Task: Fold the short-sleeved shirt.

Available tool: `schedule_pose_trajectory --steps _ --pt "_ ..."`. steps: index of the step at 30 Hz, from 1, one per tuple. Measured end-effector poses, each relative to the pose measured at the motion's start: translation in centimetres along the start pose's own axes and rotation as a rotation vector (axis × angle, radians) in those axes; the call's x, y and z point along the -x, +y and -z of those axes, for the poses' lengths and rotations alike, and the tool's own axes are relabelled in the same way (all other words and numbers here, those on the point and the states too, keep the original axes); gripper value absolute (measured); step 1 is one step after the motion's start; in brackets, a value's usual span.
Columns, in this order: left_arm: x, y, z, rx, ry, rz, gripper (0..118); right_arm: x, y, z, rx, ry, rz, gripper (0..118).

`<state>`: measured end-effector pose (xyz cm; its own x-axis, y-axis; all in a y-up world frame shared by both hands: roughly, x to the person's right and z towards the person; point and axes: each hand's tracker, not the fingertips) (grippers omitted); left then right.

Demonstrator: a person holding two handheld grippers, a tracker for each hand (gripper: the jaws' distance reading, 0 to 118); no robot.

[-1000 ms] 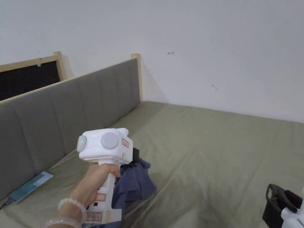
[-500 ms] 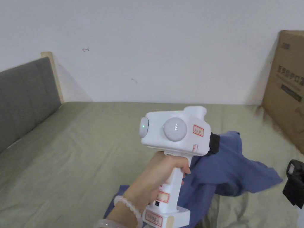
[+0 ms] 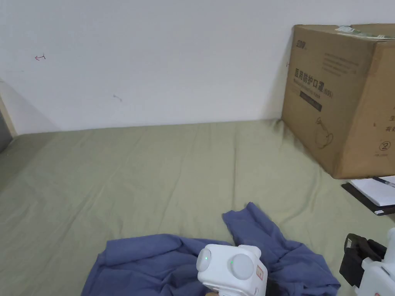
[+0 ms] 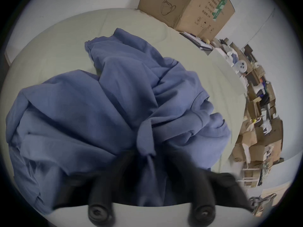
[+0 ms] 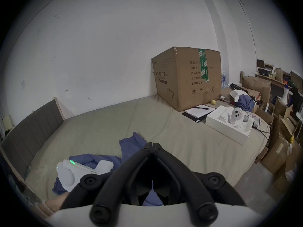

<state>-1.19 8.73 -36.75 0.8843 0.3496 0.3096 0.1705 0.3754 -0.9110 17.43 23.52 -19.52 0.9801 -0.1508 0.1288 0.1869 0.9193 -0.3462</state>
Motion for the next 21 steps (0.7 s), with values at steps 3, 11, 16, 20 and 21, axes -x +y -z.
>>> schedule_pose_trajectory --steps 3,11,16,20,21 --pt "0.1 -0.1 -3.2 -0.098 0.002 -0.016 116 0.4 0.0 0.2 0.000 0.021 0.006 0" --pt "5.1 -2.3 -12.6 -0.304 0.062 -0.122 86 3.3 0.2 0.5 0.028 0.115 -0.105 0" --pt "10.6 -7.6 -15.2 -0.342 0.296 -0.201 0 5.2 -0.3 1.0 0.054 0.136 -0.145 0" --pt "16.5 -10.4 -14.9 -0.272 0.241 -0.349 0 6.6 -0.5 1.8 0.074 0.135 -0.158 0" --pt "17.1 -10.8 -15.2 -0.280 0.268 -0.341 0 6.8 -0.5 2.0 0.082 0.141 -0.154 0"
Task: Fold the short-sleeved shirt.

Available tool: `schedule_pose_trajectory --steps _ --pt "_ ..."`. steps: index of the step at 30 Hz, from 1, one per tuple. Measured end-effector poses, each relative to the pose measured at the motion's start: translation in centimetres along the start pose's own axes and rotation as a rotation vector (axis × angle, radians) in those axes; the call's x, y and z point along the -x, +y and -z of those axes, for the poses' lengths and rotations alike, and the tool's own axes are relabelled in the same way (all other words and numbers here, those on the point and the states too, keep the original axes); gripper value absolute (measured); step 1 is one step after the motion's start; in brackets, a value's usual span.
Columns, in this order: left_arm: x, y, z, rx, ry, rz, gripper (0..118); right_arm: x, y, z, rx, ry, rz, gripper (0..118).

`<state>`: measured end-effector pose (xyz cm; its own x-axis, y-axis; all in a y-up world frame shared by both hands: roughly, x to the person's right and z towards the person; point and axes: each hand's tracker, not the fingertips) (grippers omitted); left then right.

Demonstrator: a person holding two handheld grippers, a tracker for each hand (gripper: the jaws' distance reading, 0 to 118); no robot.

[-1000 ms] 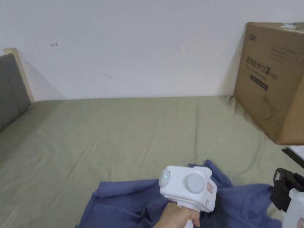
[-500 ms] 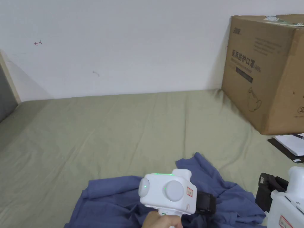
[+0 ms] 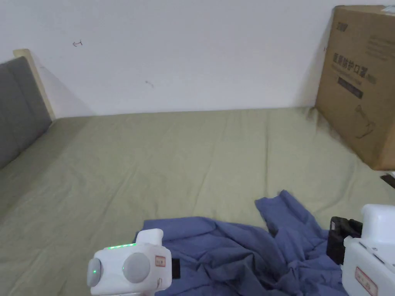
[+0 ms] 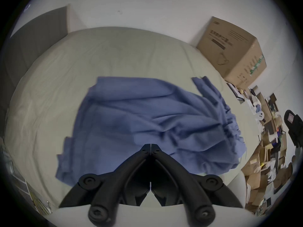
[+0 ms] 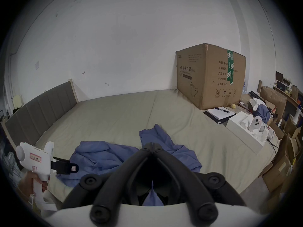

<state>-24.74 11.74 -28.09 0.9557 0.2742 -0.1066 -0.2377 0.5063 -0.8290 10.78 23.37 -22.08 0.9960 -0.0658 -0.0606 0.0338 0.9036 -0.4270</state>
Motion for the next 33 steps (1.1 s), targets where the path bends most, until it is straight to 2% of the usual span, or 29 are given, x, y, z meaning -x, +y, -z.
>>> schedule_pose_trajectory --steps 4,5,6,7,8,9,11,14,17,21,23,25,27,28,30,31,33 --pt "2.6 1.4 -1.0 -0.015 0.036 -0.011 1 0.8 0.0 0.2 0.008 0.020 -0.004 0" --pt "2.9 2.2 -1.3 -0.025 0.037 -0.017 12 1.0 -0.1 0.3 0.013 0.020 -0.010 0" --pt "3.0 3.1 -1.3 -0.035 0.042 -0.028 37 1.1 -0.2 0.4 0.016 0.017 -0.014 0" --pt "3.1 4.3 -1.2 -0.037 0.045 -0.035 83 1.2 -0.3 0.6 0.020 0.015 -0.016 0" --pt "3.1 5.3 -0.9 -0.037 0.046 -0.033 107 1.2 -0.4 0.8 0.026 0.017 -0.016 0" --pt "3.8 6.6 -0.5 -0.040 0.044 -0.030 115 1.2 -0.6 1.1 0.034 0.022 -0.016 0" --pt "4.0 9.6 0.0 -0.105 0.031 -0.024 115 1.2 -0.9 2.0 0.059 0.018 -0.027 0" --pt "4.9 13.8 2.1 -0.109 0.080 -0.052 115 1.0 -1.5 3.5 0.087 0.008 -0.035 0" --pt "6.2 17.4 6.9 -0.043 0.123 -0.097 115 0.6 -2.0 5.1 0.119 -0.001 -0.013 0" --pt "7.0 16.8 12.6 0.079 0.133 -0.112 113 0.2 -2.5 6.6 0.151 -0.027 -0.031 0" --pt "7.5 15.8 15.4 0.161 0.136 -0.118 102 -0.1 -2.8 7.4 0.170 -0.044 -0.041 0" --pt "6.5 14.3 15.1 0.080 0.196 -0.020 98 -0.5 -3.2 7.9 0.185 -0.052 -0.038 0" --pt "5.3 14.1 14.4 0.076 0.269 0.077 76 -1.0 -3.6 8.1 0.205 -0.066 -0.008 0" --pt "4.6 13.9 13.7 0.042 0.295 0.102 50 -1.5 -3.8 8.3 0.220 -0.064 0.033 0" --pt "4.2 13.6 13.4 0.019 0.339 0.090 12 -2.2 -4.2 8.4 0.233 -0.047 0.092 0" --pt "4.2 13.4 13.5 0.016 0.360 0.102 2 -2.6 -4.5 8.3 0.236 -0.048 0.107 0" --pt "4.4 13.6 13.9 0.034 0.335 0.113 2 -3.3 -4.7 8.0 0.239 -0.061 0.107 0"
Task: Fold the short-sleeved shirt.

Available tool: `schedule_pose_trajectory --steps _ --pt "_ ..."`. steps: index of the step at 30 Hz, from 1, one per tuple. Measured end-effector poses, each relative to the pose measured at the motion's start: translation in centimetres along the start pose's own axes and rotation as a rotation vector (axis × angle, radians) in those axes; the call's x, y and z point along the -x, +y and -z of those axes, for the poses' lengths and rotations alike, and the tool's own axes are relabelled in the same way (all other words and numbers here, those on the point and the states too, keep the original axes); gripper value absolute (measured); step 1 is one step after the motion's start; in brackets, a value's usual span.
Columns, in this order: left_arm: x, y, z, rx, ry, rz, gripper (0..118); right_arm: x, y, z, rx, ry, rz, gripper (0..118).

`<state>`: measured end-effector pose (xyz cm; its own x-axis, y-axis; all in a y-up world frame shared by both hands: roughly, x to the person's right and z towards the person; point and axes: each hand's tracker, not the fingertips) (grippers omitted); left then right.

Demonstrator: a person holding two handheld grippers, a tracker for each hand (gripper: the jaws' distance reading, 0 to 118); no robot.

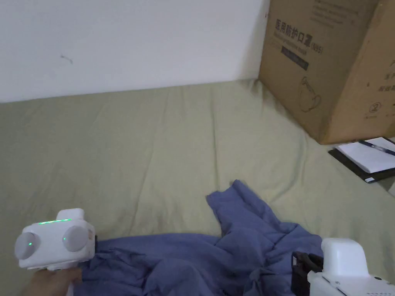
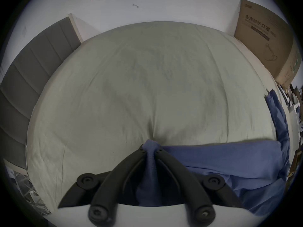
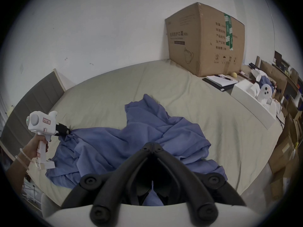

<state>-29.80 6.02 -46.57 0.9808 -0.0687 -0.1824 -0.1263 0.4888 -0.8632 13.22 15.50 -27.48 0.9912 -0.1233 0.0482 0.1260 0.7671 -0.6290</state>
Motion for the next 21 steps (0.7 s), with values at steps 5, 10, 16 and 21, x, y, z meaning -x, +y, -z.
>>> schedule_pose_trajectory --steps 5,10,16,21 --pt "2.1 1.5 -3.2 -0.024 -0.099 -0.089 2 -2.8 1.8 1.3 0.038 -0.016 0.014 0" --pt "4.4 2.7 -7.0 -0.133 -0.133 -0.088 2 -4.6 6.9 6.5 0.121 0.015 -0.093 71" --pt "5.2 1.8 -11.0 -0.198 -0.147 -0.123 2 -4.8 9.5 17.7 0.346 0.006 -0.343 108" --pt "5.5 0.9 -11.1 -0.189 -0.127 -0.110 2 -4.4 8.1 24.2 0.495 -0.008 -0.426 101"
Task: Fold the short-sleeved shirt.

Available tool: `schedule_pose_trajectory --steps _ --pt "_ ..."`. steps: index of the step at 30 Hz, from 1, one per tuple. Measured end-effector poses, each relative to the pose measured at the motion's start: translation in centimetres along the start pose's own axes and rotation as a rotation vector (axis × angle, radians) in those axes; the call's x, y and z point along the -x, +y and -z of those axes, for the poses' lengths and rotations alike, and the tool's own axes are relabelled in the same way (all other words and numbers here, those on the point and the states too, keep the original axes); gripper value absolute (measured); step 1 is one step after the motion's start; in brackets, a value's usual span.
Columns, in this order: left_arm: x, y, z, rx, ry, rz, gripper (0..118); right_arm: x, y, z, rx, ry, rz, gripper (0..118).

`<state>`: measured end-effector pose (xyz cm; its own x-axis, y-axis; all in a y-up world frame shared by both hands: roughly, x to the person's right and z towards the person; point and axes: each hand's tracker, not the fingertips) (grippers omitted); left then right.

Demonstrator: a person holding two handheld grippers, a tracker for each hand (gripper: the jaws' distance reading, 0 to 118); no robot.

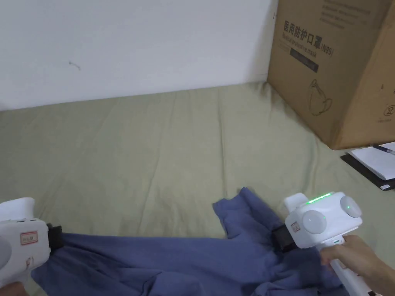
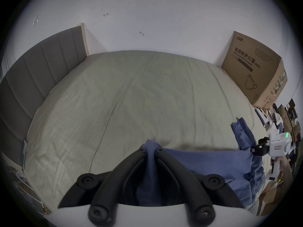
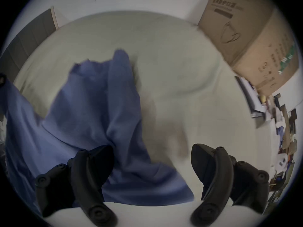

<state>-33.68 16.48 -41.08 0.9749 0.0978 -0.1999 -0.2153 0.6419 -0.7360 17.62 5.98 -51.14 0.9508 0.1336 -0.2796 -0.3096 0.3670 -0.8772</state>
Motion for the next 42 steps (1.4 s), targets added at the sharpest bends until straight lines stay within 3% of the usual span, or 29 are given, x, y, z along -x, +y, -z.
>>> schedule_pose_trajectory --steps 2,3,6,7,8,13,17,22,28,34,42 --pt "0.7 -0.2 0.1 0.011 -0.002 -0.027 2 -1.0 0.1 0.0 0.002 0.063 0.144 100" --pt "0.5 -0.3 -0.1 0.014 -0.003 -0.035 2 -1.2 -0.1 -0.2 -0.009 0.066 0.163 95" --pt "0.6 -0.5 -0.2 0.022 -0.007 -0.036 2 -0.6 0.0 -1.7 -0.029 0.046 0.074 50" --pt "0.4 -0.1 -0.4 0.020 -0.006 -0.032 2 0.0 -0.1 -2.2 -0.037 0.041 0.052 17" --pt "0.3 -0.1 -0.6 0.018 -0.014 -0.032 2 0.4 -0.3 -2.5 -0.044 0.067 0.056 6" --pt "-0.5 0.4 -2.4 -0.008 -0.004 -0.036 2 1.7 -0.8 -4.6 -0.035 0.063 0.068 6" --pt "0.2 1.1 -5.1 -0.064 -0.020 -0.028 2 -0.9 0.1 -10.7 -0.190 0.168 0.216 6" --pt "1.0 2.8 -10.2 -0.164 -0.007 -0.026 2 -3.7 1.6 -19.9 -0.388 0.249 0.279 6" --pt "2.3 6.7 -16.4 -0.283 -0.020 -0.038 2 -4.4 2.5 -29.6 -0.548 0.340 0.307 6" --pt "1.4 12.7 -22.1 -0.418 -0.021 -0.004 2 -4.4 6.9 -36.6 -0.640 0.283 0.274 6" --pt "1.1 22.2 -27.1 -0.502 0.032 0.044 2 -5.8 15.3 -44.1 -0.731 0.248 0.307 6"
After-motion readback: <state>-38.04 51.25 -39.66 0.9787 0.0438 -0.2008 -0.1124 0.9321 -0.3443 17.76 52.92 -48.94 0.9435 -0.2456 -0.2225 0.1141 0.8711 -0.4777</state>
